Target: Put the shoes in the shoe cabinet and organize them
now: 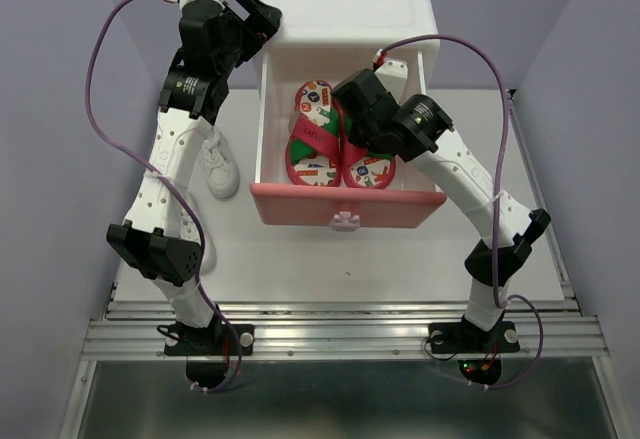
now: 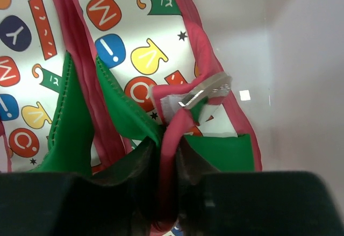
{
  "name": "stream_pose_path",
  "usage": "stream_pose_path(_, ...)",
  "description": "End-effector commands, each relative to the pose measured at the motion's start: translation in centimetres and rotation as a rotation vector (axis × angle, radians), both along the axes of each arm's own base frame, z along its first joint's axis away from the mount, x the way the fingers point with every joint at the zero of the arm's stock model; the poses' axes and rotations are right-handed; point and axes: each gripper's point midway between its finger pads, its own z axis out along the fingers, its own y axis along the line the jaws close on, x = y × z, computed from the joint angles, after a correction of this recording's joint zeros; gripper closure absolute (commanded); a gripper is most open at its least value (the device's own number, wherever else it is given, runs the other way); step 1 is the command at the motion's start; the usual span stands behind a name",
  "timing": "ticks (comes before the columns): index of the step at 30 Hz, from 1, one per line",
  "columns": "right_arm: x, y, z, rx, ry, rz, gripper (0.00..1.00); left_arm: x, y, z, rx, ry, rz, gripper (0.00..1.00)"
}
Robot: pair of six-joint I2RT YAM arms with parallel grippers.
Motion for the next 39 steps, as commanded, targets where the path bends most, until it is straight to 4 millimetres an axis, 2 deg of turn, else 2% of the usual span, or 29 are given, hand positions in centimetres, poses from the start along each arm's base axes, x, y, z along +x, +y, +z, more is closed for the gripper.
stream_pose_path(1, 1.1, 0.0, 2.0, 0.039, -0.098, -0.04, 0.66, 0.5, 3.3, -13.8, 0.239, 0.386, 0.092, 0.06)
stream_pose_path(2, 1.1, 0.0, 2.2, 0.045, -0.101, -0.042, 0.61, 0.5, 3.2, -13.8, 0.239, 0.386, 0.09, 0.06)
stream_pose_path(8, 1.3, -0.3, 4.6, 0.101, -0.149, -0.047, 0.53, 0.4, 3.3, -13.6, 0.239, 0.383, 0.09, 0.06)
stream_pose_path(13, 1.0, -0.8, 8.1, 0.171, -0.233, -0.043, 0.4, 0.2, 3.4, -13.3, 0.24, 0.375, 0.089, 0.06)
stream_pose_path(15, 0.5, -1.2, 9.8, 0.202, -0.273, -0.024, 0.33, 0.2, 3.3, -13.1, 0.237, 0.374, 0.087, 0.06)
stream_pose_path(19, 0.0, -0.8, 13.3, 0.294, -0.365, 0.039, 0.19, 0.1, 3.3, -12.9, 0.23, 0.369, 0.087, 0.06)
stream_pose_path(23, -1.2, -0.6, 15.4, 0.341, -0.407, 0.113, 0.02, 0.1, 3.2, -12.6, 0.226, 0.363, 0.085, 0.06)
stream_pose_path(28, -2.6, -0.5, 17.9, 0.349, -0.455, 0.222, 0.0, 0.0, 3.2, -12.3, 0.229, 0.358, 0.083, 0.06)
stream_pose_path(32, -5.3, 2.1, 19.9, 0.411, -0.48, 0.463, 0.0, 0.0, 3.3, -12.1, 0.238, 0.355, 0.08, 0.06)
stream_pose_path(34, -7.7, 4.2, 20.8, 0.465, -0.473, 0.646, 0.0, 0.0, 3.2, -12.1, 0.239, 0.355, 0.076, 0.06)
stream_pose_path(35, -9.7, 5.7, 21.0, 0.505, -0.451, 0.78, 0.0, 0.1, 3.2, -12.1, 0.239, 0.354, 0.074, 0.06)
stream_pose_path(37, -11.4, 6.9, 21.3, 0.553, -0.425, 0.891, 0.0, 0.1, 3.2, -12.0, 0.245, 0.351, 0.072, 0.06)
stream_pose_path(39, -15.1, 8.8, 21.9, 0.626, -0.389, 1.082, 0.0, -0.1, 3.2, -12.1, 0.252, 0.352, 0.069, 0.06)
